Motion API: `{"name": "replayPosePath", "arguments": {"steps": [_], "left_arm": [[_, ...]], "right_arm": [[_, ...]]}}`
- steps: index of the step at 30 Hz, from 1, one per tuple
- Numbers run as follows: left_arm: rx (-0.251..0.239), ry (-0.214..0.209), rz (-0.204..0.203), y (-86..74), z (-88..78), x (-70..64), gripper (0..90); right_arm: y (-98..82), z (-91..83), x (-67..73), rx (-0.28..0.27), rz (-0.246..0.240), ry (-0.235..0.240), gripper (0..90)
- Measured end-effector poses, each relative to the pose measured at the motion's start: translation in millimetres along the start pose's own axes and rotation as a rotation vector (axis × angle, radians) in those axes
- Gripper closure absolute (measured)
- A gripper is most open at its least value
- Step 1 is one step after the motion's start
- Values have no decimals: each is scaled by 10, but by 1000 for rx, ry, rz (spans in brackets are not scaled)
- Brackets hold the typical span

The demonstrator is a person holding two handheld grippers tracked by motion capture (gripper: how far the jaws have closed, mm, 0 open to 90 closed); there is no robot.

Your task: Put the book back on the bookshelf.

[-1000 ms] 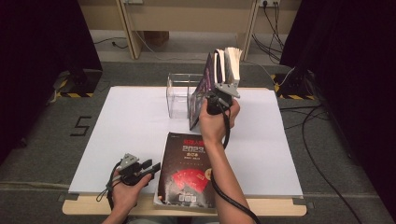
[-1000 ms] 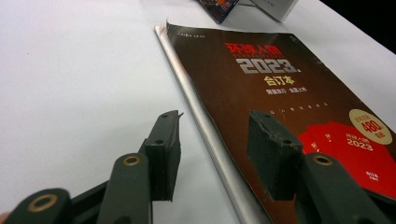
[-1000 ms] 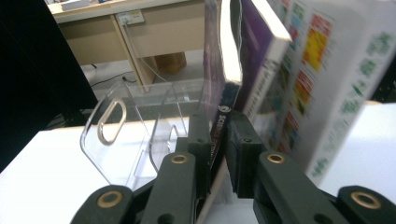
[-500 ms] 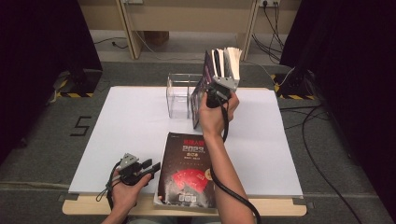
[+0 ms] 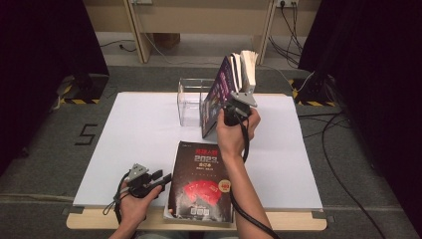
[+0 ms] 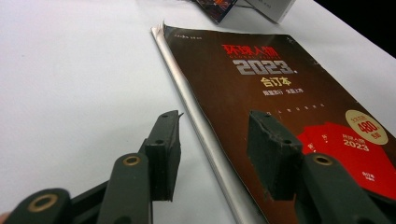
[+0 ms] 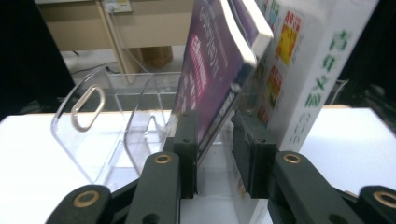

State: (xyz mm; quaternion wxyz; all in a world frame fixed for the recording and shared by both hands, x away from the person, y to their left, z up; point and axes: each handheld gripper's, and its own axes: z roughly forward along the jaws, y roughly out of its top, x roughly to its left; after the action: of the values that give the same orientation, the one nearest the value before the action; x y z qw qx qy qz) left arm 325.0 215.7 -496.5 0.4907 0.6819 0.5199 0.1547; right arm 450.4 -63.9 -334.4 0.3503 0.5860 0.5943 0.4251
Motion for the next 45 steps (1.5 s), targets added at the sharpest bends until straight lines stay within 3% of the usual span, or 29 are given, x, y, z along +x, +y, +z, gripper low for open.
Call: {"name": "replayPosePath", "arguments": {"steps": [8, 13, 21, 45], "left_arm": [[3, -2, 3, -3, 9, -5, 540], [3, -2, 1, -2, 9, 2, 540], [0, -2, -2, 1, 5, 5, 540], [-3, 0, 2, 8, -2, 10, 541]], "right_arm": [[-66, -63, -96, -10, 52, 63, 845], [-22, -16, -93, 0, 68, 87, 860], [-56, 79, -83, 15, 64, 80, 899], [-122, 238, -33, 24, 26, 59, 897]]}}
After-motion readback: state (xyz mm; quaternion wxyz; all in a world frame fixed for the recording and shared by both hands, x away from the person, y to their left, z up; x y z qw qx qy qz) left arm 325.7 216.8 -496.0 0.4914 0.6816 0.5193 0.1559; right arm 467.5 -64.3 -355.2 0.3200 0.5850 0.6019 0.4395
